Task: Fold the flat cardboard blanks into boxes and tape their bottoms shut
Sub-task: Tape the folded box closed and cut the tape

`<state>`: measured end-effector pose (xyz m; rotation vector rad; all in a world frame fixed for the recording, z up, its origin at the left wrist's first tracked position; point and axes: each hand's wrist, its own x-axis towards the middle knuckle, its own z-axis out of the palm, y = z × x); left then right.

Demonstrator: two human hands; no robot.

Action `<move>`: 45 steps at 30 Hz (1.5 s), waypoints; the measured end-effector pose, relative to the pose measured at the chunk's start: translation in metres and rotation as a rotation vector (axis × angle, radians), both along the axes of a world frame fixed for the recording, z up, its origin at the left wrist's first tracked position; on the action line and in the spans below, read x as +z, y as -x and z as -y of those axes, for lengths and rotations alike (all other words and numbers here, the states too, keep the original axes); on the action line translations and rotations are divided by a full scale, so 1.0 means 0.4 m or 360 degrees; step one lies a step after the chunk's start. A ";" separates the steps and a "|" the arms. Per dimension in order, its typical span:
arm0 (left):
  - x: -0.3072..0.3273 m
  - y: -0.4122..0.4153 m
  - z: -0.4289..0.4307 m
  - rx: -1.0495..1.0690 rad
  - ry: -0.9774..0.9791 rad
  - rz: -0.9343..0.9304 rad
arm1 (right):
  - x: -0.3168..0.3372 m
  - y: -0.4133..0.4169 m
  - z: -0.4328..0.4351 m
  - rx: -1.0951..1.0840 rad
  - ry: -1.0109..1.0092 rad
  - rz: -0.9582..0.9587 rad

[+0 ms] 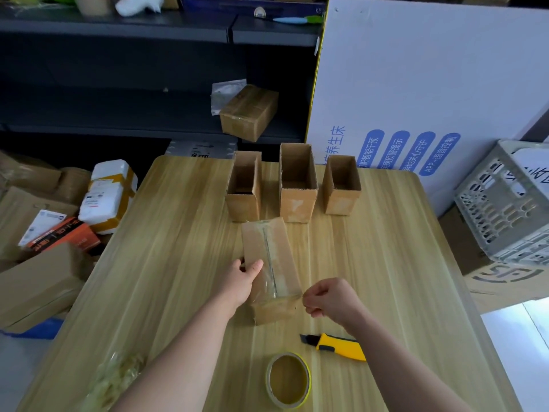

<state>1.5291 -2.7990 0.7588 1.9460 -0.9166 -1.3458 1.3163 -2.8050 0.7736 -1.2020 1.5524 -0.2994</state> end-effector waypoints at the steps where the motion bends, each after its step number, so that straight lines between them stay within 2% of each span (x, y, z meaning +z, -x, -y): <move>1: -0.001 -0.001 0.001 0.0000 -0.0004 -0.0013 | -0.003 -0.005 -0.004 -0.0050 -0.0011 0.0045; 9: -0.003 -0.001 0.000 -0.0099 -0.0031 0.0029 | -0.042 -0.026 -0.027 -0.0355 0.0034 0.0269; 12: -0.015 0.018 -0.008 -0.0034 -0.0017 0.0200 | -0.047 -0.044 -0.030 -0.0463 -0.0010 0.0334; 15: -0.017 0.024 -0.010 0.0006 -0.0069 0.0159 | -0.050 -0.033 -0.030 -0.0549 -0.0088 0.0366; 17: -0.015 0.024 -0.005 0.0011 -0.0085 0.0145 | -0.045 -0.017 -0.034 -0.0363 -0.0104 0.0339; 21: -0.019 0.025 -0.004 0.0022 -0.0064 0.0154 | -0.034 0.006 -0.039 0.0223 0.0019 0.0128; 24: -0.017 0.026 -0.006 0.0030 -0.0045 0.0139 | -0.029 0.004 -0.027 0.0402 0.0099 0.0049; 30: -0.009 0.030 -0.008 0.0059 -0.0021 0.0135 | -0.047 -0.015 -0.023 0.0499 0.0589 -0.0125; 35: -0.021 0.018 -0.010 0.0061 -0.0007 0.0162 | -0.070 -0.042 -0.040 0.0496 0.0723 -0.0253; 45: -0.004 0.033 -0.012 0.0060 0.0000 0.0162 | -0.067 -0.014 -0.029 0.0708 0.0593 -0.0210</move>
